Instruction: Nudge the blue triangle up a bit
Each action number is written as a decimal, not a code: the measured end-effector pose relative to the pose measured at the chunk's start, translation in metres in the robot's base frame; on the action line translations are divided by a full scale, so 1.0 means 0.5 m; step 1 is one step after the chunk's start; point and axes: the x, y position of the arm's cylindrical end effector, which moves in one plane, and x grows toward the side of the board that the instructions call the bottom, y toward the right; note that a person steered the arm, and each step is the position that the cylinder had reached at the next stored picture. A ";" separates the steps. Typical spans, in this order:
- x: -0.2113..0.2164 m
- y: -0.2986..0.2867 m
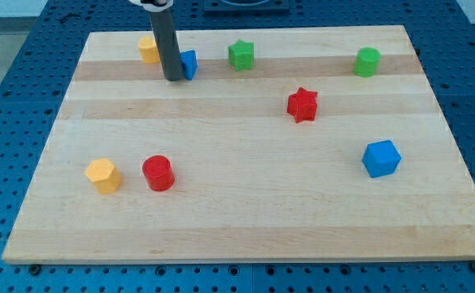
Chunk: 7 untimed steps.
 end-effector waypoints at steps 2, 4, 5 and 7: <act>0.069 0.126; 0.024 0.072; 0.042 0.002; 0.042 0.016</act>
